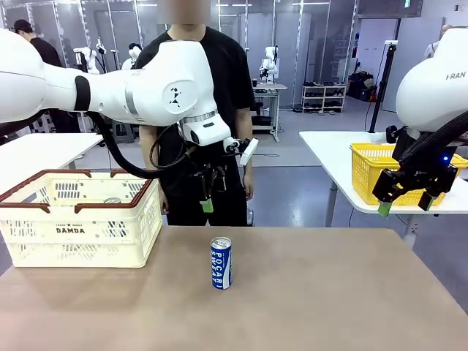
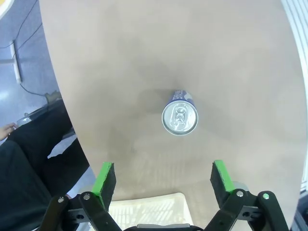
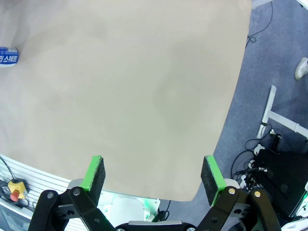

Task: Place the drinks into the Shopping basket.
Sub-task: Pick up one drink and place it into the Shopping basket.

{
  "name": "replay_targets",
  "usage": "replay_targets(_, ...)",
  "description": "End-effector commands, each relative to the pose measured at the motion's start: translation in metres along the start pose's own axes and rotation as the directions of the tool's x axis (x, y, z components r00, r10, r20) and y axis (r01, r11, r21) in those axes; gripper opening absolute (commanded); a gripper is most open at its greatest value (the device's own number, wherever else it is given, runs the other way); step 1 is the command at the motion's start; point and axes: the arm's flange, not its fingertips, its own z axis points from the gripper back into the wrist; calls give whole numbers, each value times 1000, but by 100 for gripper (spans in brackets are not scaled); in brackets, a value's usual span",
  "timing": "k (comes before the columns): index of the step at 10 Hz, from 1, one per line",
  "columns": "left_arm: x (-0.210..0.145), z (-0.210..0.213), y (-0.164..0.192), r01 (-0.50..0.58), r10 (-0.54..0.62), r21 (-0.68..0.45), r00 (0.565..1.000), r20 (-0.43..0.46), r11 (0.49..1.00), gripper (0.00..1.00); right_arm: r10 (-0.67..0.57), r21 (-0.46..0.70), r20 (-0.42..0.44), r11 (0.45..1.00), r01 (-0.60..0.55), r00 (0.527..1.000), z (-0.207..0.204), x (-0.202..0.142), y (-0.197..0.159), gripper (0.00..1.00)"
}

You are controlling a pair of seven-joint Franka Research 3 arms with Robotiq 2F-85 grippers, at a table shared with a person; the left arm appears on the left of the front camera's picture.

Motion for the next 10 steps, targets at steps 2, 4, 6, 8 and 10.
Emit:
replay_targets(2, 0, 1, -2, 3, -3, 6, 1000, 6, 1000, 100, 0, -2, -4, 1000, 0, 1000, 2, 0, -2, 100)
replay_targets(4, 0, 1, -2, 3, -3, 6, 1000, 6, 1000, 100, 0, -2, -4, 1000, 0, 1000, 2, 0, -2, 100)
replay_targets(6, 6, -6, -1, 16, -16, -3, 1000, -23, 1000, 100, 0, -2, -4, 1000, 0, 1000, 2, 0, -2, 100)
replay_targets(8, 14, -12, -8, 21, -20, 17, 998, -56, 1000, 100, 0, -2, -4, 1000, 0, 1000, 2, 0, -2, 100)
replay_targets(10, 23, -26, -14, 25, -24, 9, 996, -86, 1000, 100, 0, -2, -4, 1000, 0, 1000, 2, 0, -2, 100)
